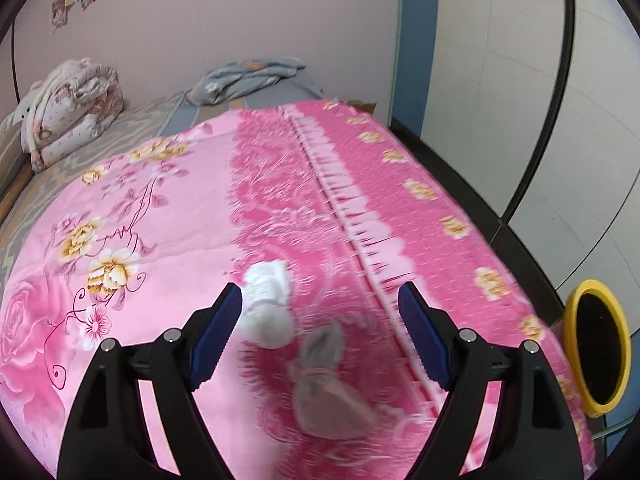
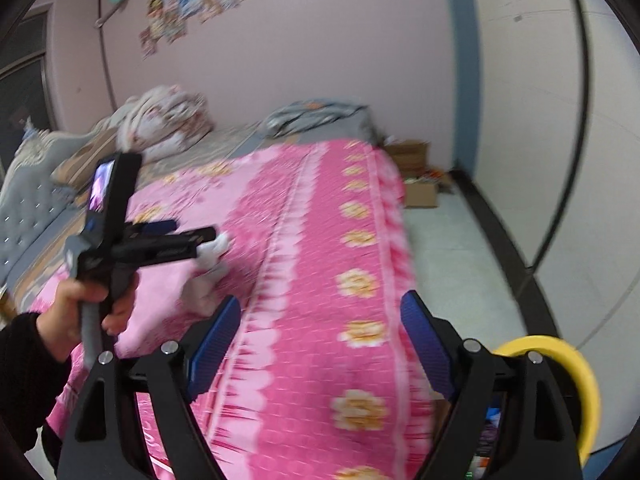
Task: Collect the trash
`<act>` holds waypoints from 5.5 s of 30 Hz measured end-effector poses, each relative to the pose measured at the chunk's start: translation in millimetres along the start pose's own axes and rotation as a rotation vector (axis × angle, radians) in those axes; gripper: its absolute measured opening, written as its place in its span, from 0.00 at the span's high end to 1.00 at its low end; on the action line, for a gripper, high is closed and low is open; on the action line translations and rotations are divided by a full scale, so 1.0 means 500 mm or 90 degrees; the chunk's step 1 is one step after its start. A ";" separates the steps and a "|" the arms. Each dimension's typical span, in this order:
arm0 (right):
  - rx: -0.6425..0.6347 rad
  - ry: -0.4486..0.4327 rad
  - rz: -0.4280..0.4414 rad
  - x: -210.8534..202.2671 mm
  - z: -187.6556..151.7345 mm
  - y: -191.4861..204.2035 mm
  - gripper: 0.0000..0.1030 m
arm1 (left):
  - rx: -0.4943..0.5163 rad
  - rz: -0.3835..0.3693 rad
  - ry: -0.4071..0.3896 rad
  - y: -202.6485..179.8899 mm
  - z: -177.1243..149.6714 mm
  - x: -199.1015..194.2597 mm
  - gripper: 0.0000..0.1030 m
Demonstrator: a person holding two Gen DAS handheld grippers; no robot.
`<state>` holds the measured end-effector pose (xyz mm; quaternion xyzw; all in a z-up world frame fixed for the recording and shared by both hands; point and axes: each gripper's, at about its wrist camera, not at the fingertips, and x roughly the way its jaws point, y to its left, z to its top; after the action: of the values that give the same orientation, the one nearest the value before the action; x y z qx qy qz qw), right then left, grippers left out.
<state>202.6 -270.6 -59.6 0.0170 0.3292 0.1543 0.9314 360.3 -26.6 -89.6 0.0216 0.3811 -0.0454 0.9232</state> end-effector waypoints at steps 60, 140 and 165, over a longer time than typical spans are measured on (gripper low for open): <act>-0.096 0.120 0.129 0.171 -0.044 0.174 0.76 | -0.051 -0.138 0.042 0.086 -0.026 0.039 0.68; 0.221 -0.100 -0.265 -0.242 -0.080 -0.512 0.58 | 0.154 -0.345 0.050 -0.742 -0.057 -0.062 0.42; 0.107 -0.129 -0.147 -0.245 0.012 -0.194 0.58 | 0.028 -0.188 -0.075 -0.318 -0.043 -0.282 0.41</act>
<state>142.9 -399.0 6.8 0.0722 0.2453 0.0156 0.9666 229.9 -173.8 -5.9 -0.0171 0.3240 -0.1905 0.9265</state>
